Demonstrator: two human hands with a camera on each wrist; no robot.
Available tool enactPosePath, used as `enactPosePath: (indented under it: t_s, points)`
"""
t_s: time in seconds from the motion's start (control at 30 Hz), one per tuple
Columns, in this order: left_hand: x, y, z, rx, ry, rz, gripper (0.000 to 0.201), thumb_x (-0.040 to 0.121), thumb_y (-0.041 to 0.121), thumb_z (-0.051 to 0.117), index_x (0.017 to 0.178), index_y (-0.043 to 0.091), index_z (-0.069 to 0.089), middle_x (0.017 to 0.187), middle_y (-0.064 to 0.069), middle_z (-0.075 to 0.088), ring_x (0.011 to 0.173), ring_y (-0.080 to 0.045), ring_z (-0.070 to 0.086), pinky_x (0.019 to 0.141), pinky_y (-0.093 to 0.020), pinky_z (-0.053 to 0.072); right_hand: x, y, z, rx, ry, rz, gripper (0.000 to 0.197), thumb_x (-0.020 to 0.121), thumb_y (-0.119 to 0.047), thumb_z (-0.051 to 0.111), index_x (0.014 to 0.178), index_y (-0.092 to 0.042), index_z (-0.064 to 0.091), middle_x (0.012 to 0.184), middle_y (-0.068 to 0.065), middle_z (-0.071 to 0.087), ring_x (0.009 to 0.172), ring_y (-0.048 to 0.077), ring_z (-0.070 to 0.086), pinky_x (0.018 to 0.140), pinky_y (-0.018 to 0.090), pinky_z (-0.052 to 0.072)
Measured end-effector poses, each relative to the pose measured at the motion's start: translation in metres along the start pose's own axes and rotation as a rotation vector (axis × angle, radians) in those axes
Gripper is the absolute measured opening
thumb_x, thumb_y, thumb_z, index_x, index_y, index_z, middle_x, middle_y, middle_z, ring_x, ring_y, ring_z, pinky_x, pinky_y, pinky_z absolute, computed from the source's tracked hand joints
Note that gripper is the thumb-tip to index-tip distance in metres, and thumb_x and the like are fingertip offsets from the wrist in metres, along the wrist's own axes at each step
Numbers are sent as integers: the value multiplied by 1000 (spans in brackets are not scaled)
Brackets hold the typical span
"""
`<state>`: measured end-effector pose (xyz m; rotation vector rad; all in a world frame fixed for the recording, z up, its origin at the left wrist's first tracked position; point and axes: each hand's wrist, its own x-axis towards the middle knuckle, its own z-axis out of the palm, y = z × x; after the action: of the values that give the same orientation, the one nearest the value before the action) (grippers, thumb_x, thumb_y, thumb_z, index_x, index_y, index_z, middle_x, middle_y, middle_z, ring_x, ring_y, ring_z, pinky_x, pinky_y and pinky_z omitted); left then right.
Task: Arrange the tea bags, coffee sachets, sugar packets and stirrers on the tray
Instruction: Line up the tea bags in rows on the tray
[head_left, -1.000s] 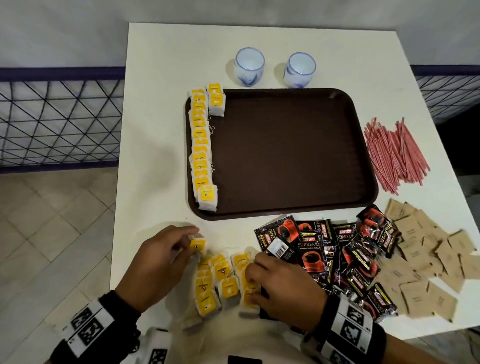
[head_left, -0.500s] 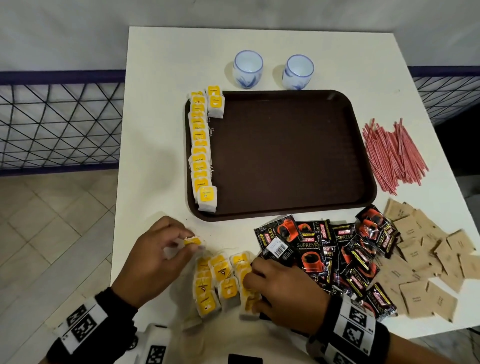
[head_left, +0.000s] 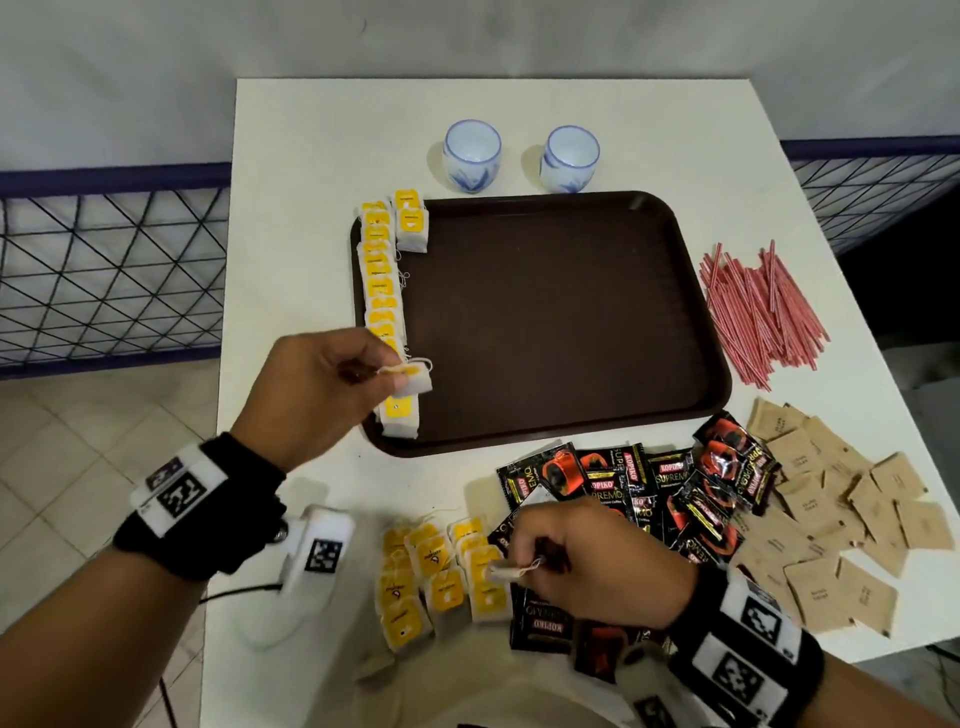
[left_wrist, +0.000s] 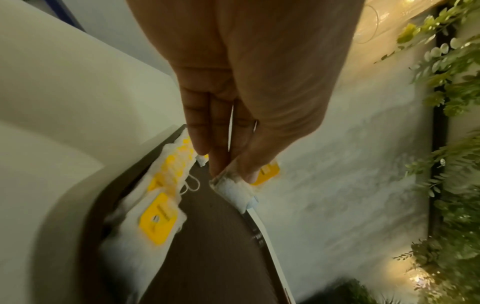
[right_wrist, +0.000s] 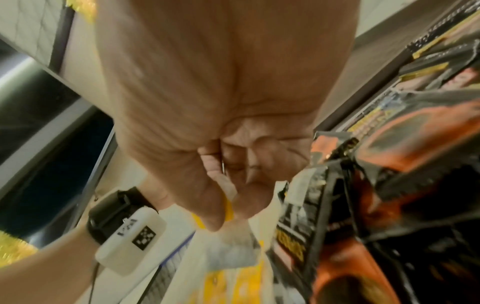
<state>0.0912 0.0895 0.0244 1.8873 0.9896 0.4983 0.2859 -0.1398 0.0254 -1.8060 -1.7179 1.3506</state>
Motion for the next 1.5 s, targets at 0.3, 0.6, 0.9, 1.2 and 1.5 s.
enactPosePath:
  t_s: [0.3,0.6,0.9,1.2,1.5]
  points:
    - [102,0,1,253,-72,130,14,88,16,71,89,30,68,82,5,72,79,-10,68,77,-20,51,31,1,-45,135,200,107,14,85,-23,72,81,-28,59,81,-5,74,71,11,70,69,42,57]
    - [167,2,7,386,-90,52,7,91,18,62,93,18,69,85,-4,74,84,-24,66,74,-28,45,117,10,-89,363,271,111,11,93,-4,64,86,-11,58,76,17,73,71,30,73,63,37,58]
    - [189,-18,6,449,-121,9,6,90,17,58,92,20,63,79,-1,66,83,-28,63,73,-32,46,192,3,-114,432,284,113,13,96,3,56,89,-8,54,71,17,67,61,26,70,55,33,58]
    - [200,-23,-1,449,-33,18,5,84,19,66,83,22,70,84,3,69,88,-21,63,76,-30,48,238,-5,-120,390,311,121,16,94,1,61,86,-10,52,64,14,65,50,19,67,48,31,54]
    - [207,-22,-4,447,-31,-2,4,84,20,70,87,21,72,73,9,60,80,-14,56,73,-24,38,269,-16,-130,534,363,184,17,95,1,58,85,-7,48,66,21,60,47,23,66,43,28,54]
